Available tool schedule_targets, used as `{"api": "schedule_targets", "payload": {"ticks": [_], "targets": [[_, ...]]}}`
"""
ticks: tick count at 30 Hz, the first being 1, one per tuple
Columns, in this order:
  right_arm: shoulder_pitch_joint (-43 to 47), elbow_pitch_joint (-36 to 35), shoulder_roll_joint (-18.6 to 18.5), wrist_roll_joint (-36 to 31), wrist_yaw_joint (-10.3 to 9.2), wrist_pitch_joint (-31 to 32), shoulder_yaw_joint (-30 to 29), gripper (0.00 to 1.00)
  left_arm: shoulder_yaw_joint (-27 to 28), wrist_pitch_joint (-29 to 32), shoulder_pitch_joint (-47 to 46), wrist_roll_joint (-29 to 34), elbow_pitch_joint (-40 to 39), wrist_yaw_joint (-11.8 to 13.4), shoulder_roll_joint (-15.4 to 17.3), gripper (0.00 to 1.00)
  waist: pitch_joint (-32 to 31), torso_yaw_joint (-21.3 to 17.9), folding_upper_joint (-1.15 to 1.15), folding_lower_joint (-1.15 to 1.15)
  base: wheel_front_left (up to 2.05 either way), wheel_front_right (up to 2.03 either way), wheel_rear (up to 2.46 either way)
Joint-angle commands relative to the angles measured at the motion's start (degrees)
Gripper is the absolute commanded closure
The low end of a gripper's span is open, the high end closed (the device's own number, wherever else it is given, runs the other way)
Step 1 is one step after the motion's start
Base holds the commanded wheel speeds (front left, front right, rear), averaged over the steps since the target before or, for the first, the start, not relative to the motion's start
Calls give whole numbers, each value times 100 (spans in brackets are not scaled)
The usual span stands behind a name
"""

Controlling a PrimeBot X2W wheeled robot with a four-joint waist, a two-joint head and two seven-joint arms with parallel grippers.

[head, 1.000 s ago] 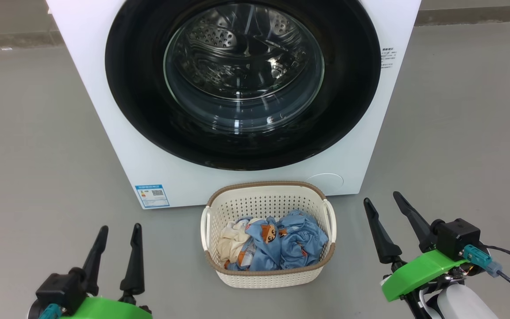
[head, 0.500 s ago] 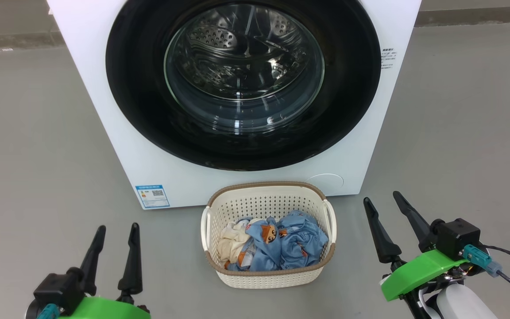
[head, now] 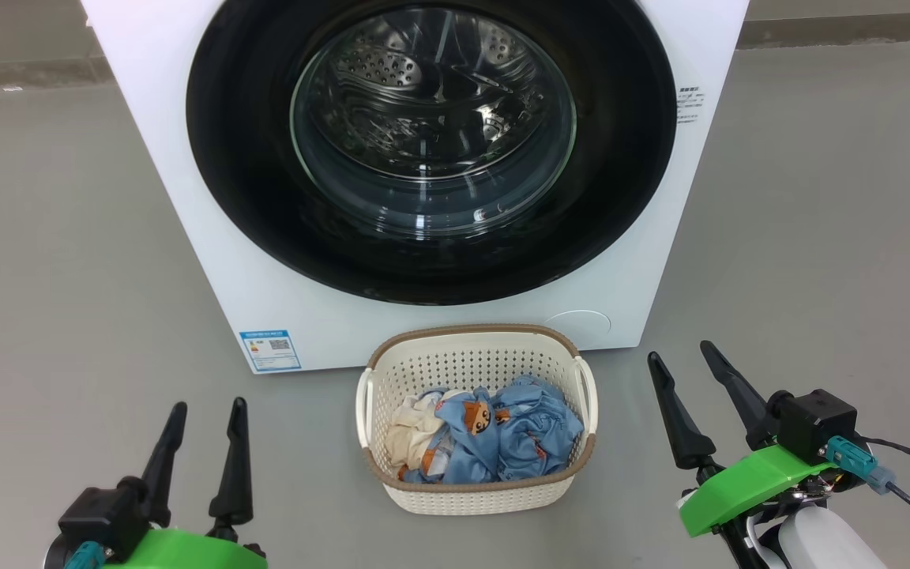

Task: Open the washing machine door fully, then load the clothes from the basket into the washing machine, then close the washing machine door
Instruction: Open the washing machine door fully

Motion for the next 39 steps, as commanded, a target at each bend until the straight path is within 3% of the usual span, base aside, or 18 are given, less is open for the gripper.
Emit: {"api": "schedule_targets", "payload": {"ticks": [1, 22, 39], "targets": [[-194, -122, -31, 2, 33, -71, 91, 0, 198, -38, -259, 66, -100, -19, 79, 0, -1, 3, 0, 0, 54, 54, -107], [-191, -91, -45, 23, 33, -71, 127, 0, 141, -38, -275, -51, -162, -19, 107, 0, -30, -8, 0, 0, 101, 101, -202], [-200, -6, -91, 93, 33, -71, 151, 0, 105, -38, -252, -78, -134, -20, 129, 0, -74, -17, 0, 0, 20, 20, -40]]}}
